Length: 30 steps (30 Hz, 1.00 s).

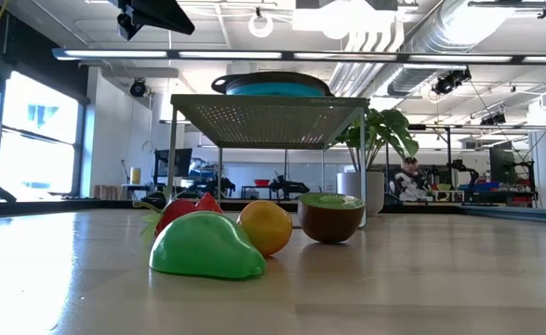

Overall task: Pick & Place Fruit
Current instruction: Put the brown kiwi in the blue bowl on the shelf

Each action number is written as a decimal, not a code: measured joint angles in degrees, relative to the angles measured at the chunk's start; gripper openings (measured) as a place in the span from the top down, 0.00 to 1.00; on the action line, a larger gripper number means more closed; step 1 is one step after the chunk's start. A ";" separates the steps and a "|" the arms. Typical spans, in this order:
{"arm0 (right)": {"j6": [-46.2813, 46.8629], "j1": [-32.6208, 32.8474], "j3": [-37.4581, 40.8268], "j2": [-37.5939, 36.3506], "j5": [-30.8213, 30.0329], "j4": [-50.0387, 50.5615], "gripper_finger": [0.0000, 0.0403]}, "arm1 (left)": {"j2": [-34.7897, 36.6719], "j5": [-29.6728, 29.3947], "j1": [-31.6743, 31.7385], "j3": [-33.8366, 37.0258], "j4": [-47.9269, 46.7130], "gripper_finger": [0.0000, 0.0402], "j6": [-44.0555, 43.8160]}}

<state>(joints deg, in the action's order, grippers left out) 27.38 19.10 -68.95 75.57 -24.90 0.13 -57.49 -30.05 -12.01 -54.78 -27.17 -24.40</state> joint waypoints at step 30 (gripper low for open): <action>12.29 11.47 0.00 -0.31 -0.16 16.60 0.87 | 5.92 8.42 -5.67 0.00 7.70 1.00 7.58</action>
<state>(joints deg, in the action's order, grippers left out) 39.67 30.57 -68.95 75.26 -25.06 16.73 -51.57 -21.63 -17.69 -54.78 -19.46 -16.82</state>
